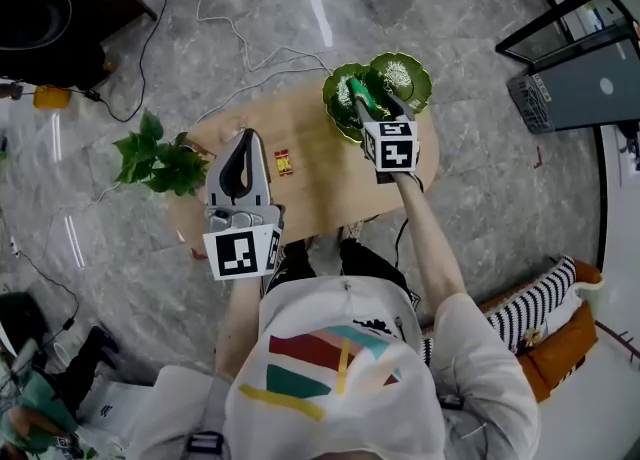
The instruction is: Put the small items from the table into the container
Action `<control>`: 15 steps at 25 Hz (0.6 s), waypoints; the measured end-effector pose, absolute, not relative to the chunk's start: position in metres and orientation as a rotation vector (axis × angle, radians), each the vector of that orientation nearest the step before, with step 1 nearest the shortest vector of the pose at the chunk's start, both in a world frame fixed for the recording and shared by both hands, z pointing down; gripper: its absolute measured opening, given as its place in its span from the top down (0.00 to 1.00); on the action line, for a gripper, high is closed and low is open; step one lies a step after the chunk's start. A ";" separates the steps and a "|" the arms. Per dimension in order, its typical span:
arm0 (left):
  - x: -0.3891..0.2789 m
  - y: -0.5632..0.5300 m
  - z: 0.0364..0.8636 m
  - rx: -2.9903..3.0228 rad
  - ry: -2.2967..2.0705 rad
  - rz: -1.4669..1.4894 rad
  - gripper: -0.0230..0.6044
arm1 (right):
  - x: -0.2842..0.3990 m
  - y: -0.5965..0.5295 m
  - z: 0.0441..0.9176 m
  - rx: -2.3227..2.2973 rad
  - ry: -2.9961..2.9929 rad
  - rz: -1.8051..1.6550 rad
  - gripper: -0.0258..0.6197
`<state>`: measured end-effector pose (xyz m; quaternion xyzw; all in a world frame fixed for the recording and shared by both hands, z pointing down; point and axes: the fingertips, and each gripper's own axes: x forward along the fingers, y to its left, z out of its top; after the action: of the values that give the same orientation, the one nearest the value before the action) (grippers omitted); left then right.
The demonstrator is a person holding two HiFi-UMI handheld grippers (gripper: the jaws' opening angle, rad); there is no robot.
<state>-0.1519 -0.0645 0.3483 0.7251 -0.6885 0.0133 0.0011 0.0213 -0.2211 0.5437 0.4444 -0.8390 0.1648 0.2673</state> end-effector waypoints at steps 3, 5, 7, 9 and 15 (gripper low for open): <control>-0.152 -0.065 0.346 2.277 -2.168 0.027 0.95 | 0.020 -0.209 0.523 1.204 -2.314 0.433 0.62; -0.152 -0.065 0.345 2.278 -2.168 0.020 0.95 | 0.018 -0.192 0.506 1.173 -2.351 0.395 0.62; -0.150 -0.066 0.343 2.283 -2.166 0.011 0.95 | 0.019 -0.170 0.485 1.156 -2.394 0.354 0.63; -0.147 -0.066 0.340 2.295 -2.162 0.001 0.95 | 0.025 -0.150 0.462 1.220 -2.424 0.322 0.94; -0.142 -0.066 0.330 2.333 -2.163 -0.026 0.95 | 0.030 -0.107 0.421 1.275 -2.528 0.331 0.94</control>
<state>-0.1424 -0.0660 0.3297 0.7331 -0.6798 -0.0083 -0.0199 0.0298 -0.1065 0.4207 0.4427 -0.8774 0.1150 0.1449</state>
